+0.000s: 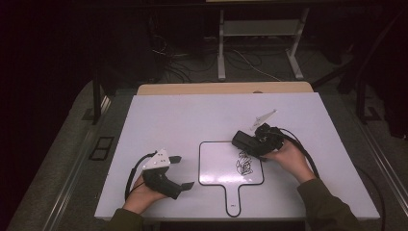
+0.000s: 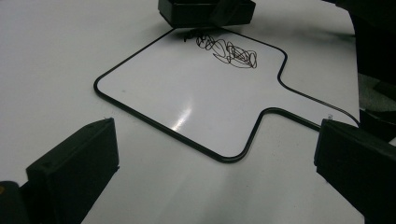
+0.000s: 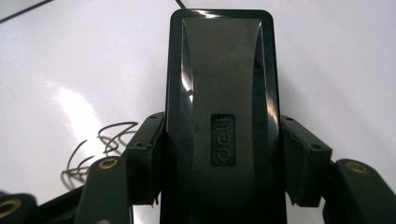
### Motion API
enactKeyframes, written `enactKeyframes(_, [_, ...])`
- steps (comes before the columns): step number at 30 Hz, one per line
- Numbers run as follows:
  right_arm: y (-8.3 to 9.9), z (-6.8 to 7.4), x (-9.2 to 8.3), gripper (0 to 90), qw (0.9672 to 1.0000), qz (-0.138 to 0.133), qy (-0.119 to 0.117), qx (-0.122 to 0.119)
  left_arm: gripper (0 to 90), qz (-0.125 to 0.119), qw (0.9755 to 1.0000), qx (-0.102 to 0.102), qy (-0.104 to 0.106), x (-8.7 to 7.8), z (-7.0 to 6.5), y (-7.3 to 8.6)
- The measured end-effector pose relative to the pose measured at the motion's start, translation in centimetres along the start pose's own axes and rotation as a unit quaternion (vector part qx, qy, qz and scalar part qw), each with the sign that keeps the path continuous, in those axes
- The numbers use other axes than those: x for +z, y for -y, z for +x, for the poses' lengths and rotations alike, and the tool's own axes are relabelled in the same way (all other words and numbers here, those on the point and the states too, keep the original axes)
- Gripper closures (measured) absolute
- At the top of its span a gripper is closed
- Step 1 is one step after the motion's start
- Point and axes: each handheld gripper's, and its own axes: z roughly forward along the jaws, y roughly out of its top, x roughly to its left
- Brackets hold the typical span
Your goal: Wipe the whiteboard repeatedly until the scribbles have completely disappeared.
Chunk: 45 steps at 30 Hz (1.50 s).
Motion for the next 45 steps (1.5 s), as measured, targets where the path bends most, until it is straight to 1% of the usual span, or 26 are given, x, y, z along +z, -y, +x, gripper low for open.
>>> enactKeyframes(3, [-0.2,-0.1,0.6,38.5,1.0,0.004,-0.002,0.0,0.0,-0.001,1.0,0.0,0.001,0.0,0.0,0.0])
enactKeyframes(4, [-0.2,-0.2,0.7,38.5,1.0,0.005,0.001,-0.002,0.0,-0.001,1.0,0.0,0.001,0.0,0.0,0.0])
enactKeyframes(10, [-0.1,-0.3,1.3,38.5,0.9999,0.014,-0.003,0.002,0.0,0.0,1.0,-0.001,0.001,0.0,0.0,0.0])
enactKeyframes(14, [-0.1,-0.2,1.5,38.5,0.9999,0.017,-0.001,-0.001,0.0,-0.001,1.0,-0.001,0.001,0.0,0.0,0.0])
enactKeyframes(16, [-0.1,-0.2,1.6,38.5,0.9998,0.02,0.005,-0.006,0.0,0.0,1.0,0.0,0.001,0.0,0.0,0.0])
enactKeyframes(18, [-0.1,-0.1,1.7,38.5,0.9998,0.021,0.0,-0.006,0.0,0.0,1.0,0.0,0.001,0.0,0.0,0.0])
enactKeyframes(21, [-0.1,0.0,1.8,38.5,0.9997,0.023,0.004,-0.01,0.0,0.001,1.0,0.0,0.002,0.0,0.0,0.0])
enactKeyframes(27, [-0.1,0.0,1.8,38.5,0.9997,0.023,0.005,-0.01,0.0,0.0,1.0,-0.001,0.002,0.1,0.0,0.0])
enactKeyframes(34, [-0.2,0.3,1.9,38.5,0.9995,0.026,0.007,-0.014,0.0,0.0,1.0,-0.001,0.002,0.1,0.0,0.0])
enactKeyframes(36, [-0.1,0.5,1.9,38.5,0.9993,0.029,0.012,-0.021,0.0,0.0,1.0,-0.001,0.002,0.0,0.0,0.0])
enactKeyframes(37, [-0.1,0.5,1.9,38.5,0.9993,0.029,0.012,-0.021,0.0,0.001,1.0,-0.001,0.002,0.0,0.0,0.0])
enactKeyframes(38, [-0.2,0.7,1.9,38.5,0.9994,0.028,0.008,-0.018,0.0,0.001,1.0,0.0,0.001,0.0,0.0,0.0])
enactKeyframes(39, [-0.2,0.9,1.8,38.5,0.9994,0.029,0.004,-0.021,0.0,0.001,1.0,0.0,0.001,0.0,0.0,0.0])
enactKeyframes(41, [-0.2,1.0,1.8,38.5,0.9993,0.03,0.004,-0.022,0.0,0.0,1.0,0.0,0.001,0.0,0.0,0.0])
enactKeyframes(42, [-0.1,1.2,1.8,38.6,0.9991,0.031,0.002,-0.028,0.0,0.0,1.0,-0.001,0.001,0.0,0.0,0.0])
enactKeyframes(43, [-0.1,1.2,1.8,38.6,0.9991,0.031,0.002,-0.028,0.0,0.0,1.0,0.0,0.001,0.0,0.0,0.0])
enactKeyframes(45, [0.0,1.7,1.8,38.6,0.9989,0.032,-0.001,-0.036,0.0,0.0,1.0,0.0,0.001,0.0,0.0,0.0])
